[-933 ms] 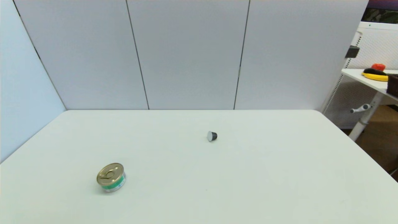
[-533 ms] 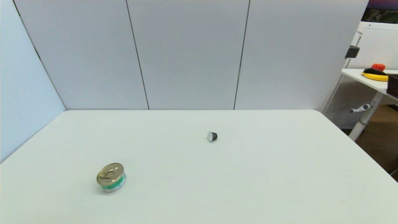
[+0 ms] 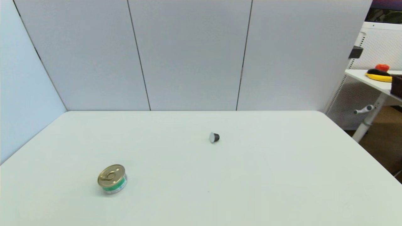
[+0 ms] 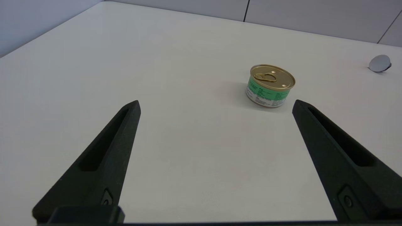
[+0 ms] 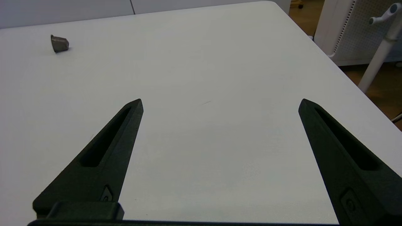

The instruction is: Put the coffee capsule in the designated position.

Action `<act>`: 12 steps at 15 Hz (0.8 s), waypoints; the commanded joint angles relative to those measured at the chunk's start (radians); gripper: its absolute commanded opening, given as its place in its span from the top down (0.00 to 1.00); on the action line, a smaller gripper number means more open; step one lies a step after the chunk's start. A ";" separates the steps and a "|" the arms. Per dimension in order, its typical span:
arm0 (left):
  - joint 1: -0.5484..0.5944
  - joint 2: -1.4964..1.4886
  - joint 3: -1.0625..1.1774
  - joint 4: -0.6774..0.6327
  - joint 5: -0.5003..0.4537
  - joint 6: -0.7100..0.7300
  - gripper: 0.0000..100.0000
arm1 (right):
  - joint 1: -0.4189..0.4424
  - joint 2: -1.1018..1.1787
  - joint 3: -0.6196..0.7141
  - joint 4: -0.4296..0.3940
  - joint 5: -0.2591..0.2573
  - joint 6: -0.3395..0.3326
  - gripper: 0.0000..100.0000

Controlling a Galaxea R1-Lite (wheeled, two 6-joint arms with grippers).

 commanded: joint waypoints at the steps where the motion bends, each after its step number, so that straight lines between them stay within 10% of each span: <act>1: 0.003 0.066 -0.018 -0.001 0.001 0.006 0.00 | 0.000 0.001 0.001 0.000 -0.001 0.000 0.00; 6: 0.017 0.659 -0.523 0.133 -0.028 0.234 0.00 | 0.000 0.001 0.000 0.000 -0.001 0.000 0.00; 12: -0.034 1.394 -1.111 0.248 -0.396 0.592 0.00 | 0.000 0.001 0.000 0.000 -0.001 0.000 0.00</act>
